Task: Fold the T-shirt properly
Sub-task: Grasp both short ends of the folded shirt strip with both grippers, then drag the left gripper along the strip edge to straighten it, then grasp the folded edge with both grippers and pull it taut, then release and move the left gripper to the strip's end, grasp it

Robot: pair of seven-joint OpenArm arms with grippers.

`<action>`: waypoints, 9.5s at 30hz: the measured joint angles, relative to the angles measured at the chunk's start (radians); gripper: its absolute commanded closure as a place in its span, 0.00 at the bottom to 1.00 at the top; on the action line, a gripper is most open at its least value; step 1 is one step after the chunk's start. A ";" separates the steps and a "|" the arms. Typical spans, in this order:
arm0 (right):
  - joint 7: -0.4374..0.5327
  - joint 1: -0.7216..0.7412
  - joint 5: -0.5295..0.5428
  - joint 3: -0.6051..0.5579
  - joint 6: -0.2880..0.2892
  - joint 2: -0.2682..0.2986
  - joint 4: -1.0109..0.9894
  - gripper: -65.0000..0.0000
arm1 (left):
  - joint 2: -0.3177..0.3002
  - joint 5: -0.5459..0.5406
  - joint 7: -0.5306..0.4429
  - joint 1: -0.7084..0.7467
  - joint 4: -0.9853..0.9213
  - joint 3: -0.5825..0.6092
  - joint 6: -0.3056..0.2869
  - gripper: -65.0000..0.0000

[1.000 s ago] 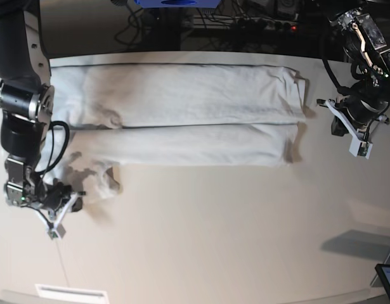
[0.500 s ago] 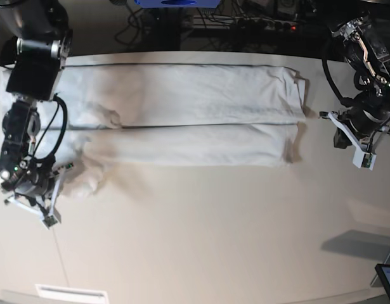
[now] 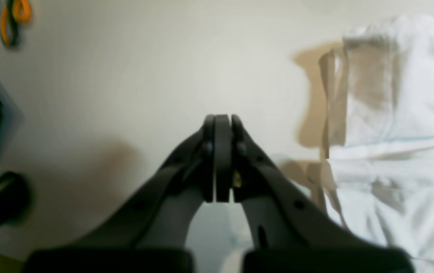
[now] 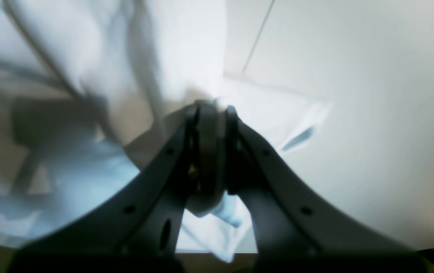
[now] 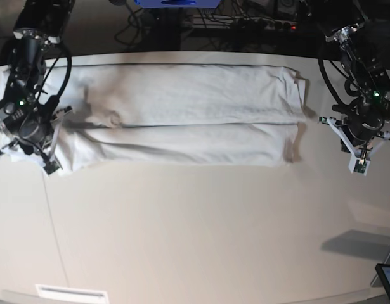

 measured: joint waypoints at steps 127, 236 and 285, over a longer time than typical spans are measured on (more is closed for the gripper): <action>0.224 -0.079 -0.123 0.199 0.001 -0.036 -0.006 0.32 | 0.147 -0.263 -0.086 -0.397 -0.767 0.264 0.008 0.96; 0.417 -0.071 -0.119 0.301 -0.010 -0.142 -0.285 0.98 | 0.141 0.126 -0.239 0.215 -0.098 0.275 -0.066 1.00; 0.432 0.068 -0.124 0.290 0.000 -0.034 -0.425 0.98 | 0.245 0.159 -0.187 0.000 -0.037 0.012 -0.062 0.90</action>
